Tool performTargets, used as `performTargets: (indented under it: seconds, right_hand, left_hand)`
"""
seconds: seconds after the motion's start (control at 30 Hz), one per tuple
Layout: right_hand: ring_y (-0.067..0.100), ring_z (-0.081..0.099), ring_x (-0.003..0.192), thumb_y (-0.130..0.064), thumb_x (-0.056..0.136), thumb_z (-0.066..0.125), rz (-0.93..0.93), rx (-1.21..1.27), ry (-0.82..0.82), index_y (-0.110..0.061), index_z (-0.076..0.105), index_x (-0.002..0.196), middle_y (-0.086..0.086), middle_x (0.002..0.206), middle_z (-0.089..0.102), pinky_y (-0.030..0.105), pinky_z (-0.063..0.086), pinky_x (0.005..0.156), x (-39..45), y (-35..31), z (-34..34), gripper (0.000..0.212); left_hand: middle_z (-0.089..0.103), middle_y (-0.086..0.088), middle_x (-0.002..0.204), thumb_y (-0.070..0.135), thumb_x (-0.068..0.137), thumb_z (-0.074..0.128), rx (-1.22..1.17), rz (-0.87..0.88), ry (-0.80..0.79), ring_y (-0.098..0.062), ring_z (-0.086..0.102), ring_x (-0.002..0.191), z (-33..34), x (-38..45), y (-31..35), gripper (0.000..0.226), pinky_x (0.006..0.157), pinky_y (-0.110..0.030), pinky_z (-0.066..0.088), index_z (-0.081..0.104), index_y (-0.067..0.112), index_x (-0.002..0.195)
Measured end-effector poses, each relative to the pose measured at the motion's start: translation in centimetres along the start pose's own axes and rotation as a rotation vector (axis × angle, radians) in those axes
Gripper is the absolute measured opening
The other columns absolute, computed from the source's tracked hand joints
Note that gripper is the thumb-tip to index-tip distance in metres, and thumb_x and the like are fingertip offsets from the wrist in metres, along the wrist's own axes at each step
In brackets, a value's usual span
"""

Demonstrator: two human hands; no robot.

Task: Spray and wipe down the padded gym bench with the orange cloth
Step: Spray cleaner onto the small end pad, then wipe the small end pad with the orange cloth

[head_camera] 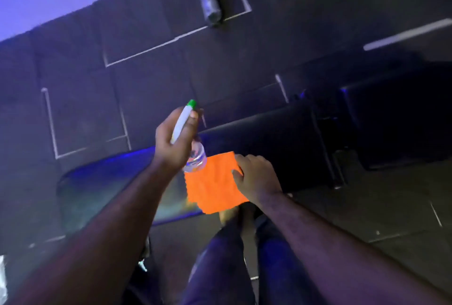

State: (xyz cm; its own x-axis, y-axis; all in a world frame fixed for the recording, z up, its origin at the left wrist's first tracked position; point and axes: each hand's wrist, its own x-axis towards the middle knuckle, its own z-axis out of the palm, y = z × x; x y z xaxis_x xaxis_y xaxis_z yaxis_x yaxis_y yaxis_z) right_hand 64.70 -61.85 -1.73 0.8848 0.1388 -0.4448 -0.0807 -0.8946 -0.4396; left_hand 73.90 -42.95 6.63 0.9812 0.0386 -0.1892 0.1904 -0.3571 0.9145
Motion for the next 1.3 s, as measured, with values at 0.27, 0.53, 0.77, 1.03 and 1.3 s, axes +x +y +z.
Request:
performTargets:
  seconds: [0.27, 0.53, 0.77, 1.03, 1.3]
  right_hand:
    - [0.031, 0.066, 0.105, -0.026, 0.064, 0.102, 0.583, 0.509, 0.158, -0.015, 0.056, 0.126, 0.007, 0.119, 0.065, 0.041, 0.055, 0.089, 2.0, -6.2, 2.9, 0.077]
    - [0.024, 0.062, 0.092, -0.024, 0.09, 0.076, 0.412, 0.422, 0.078, -0.019, 0.07, 0.101, 0.002, 0.106, 0.064, 0.029, 0.043, 0.077, 1.6, -5.6, 2.7, 0.013]
    - [0.027, 0.062, 0.094, -0.02, 0.102, 0.067, 0.122, 0.475, 0.007, -0.013, 0.057, 0.118, 0.002, 0.102, 0.064, 0.033, 0.042, 0.076, -1.7, -1.9, -0.3, 0.02]
    - [0.02, 0.063, 0.111, -0.015, 0.098, 0.073, 0.307, 0.599, 0.339, -0.019, 0.062, 0.137, 0.0, 0.125, 0.07, 0.033, 0.048, 0.096, -6.0, 10.2, -7.4, 0.041]
    - [0.017, 0.064, 0.106, -0.013, 0.098, 0.071, 0.39, 0.65, 0.52, -0.016, 0.067, 0.128, -0.001, 0.117, 0.071, 0.036, 0.051, 0.096, -8.8, 26.3, -14.6, 0.031]
  left_hand:
    - [0.058, -0.034, 0.145, 0.042, 0.109, 0.049, -0.246, -0.05, 0.269, -0.038, 0.067, 0.128, -9.0, -4.7, -7.5, 0.052, 0.101, -0.039, 0.057, 0.048, 0.014, 0.154]
    - [0.07, 0.028, 0.128, 0.065, 0.082, 0.076, 0.102, -0.35, 0.185, -0.003, 0.068, 0.119, -9.8, -7.3, -9.7, 0.083, 0.107, -0.043, 0.056, 0.039, 0.047, 0.154]
    - [0.064, -0.017, 0.145, 0.075, 0.086, 0.07, 0.738, -0.79, -0.003, -0.04, 0.065, 0.13, -7.3, -9.4, -6.2, 0.093, 0.101, -0.043, 0.053, 0.051, 0.014, 0.154]
    - [0.075, -0.012, 0.124, 0.085, 0.092, 0.051, 1.081, -0.353, -0.399, -0.036, 0.072, 0.114, 8.3, -7.0, 1.8, 0.078, 0.081, -0.039, 0.055, 0.067, 0.019, 0.132]
    - [0.072, -0.01, 0.131, 0.059, 0.095, 0.072, 0.812, 0.215, -0.617, -0.033, 0.069, 0.116, 27.9, -3.7, 6.3, 0.062, 0.091, -0.041, 0.056, 0.066, 0.017, 0.139]
